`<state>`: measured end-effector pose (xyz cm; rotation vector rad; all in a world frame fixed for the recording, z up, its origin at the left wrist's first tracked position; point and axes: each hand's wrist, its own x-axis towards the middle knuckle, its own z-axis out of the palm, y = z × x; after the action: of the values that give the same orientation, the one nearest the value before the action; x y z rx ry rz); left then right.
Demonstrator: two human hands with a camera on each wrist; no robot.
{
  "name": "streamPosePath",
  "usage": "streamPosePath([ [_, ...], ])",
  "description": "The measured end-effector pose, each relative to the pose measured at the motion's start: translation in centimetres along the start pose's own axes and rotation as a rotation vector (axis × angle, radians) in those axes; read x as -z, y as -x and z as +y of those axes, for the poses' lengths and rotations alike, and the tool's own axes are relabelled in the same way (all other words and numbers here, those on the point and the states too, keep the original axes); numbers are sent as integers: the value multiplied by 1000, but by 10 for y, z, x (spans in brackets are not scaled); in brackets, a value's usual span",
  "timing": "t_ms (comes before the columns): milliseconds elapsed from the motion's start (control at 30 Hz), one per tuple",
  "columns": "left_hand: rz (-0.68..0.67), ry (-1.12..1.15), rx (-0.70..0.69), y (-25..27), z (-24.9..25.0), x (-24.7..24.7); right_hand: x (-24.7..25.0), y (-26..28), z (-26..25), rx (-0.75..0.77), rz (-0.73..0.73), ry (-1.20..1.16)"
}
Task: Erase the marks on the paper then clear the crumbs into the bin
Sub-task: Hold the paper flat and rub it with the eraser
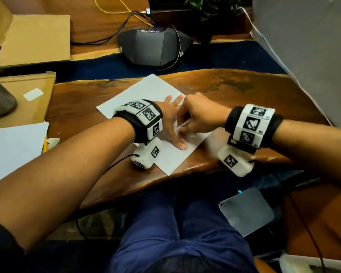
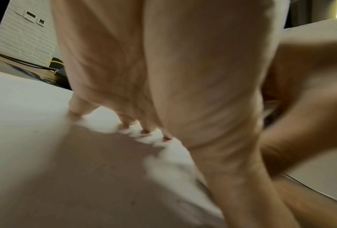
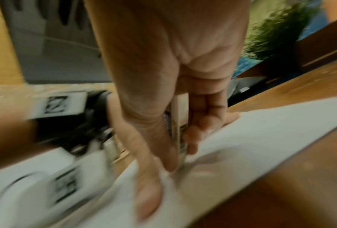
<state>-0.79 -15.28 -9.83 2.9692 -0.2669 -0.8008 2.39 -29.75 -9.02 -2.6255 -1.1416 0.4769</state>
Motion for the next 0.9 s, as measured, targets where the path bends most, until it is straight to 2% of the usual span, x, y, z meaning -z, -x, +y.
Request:
streamPosePath([
  [100,-53,-29,1,-11,-5,-1,15,-19,25,-120,129,-17],
  [333,-27,-55,9,-12,-6,-4,20,-16,35,-148,230,-28],
  [500,-5,-27,-19,-9,-7,-8,20,4,48,-173,90,2],
  [667,-6,-12,-81,4,-6,-12,21,7,59,-220,151,-34],
  [833,-58,-69,-56,-2,-5,-10,18,4,57,-233,207,66],
  [900,-58,-78,-52,-3,-4,-12,14,5,52,-190,206,83],
])
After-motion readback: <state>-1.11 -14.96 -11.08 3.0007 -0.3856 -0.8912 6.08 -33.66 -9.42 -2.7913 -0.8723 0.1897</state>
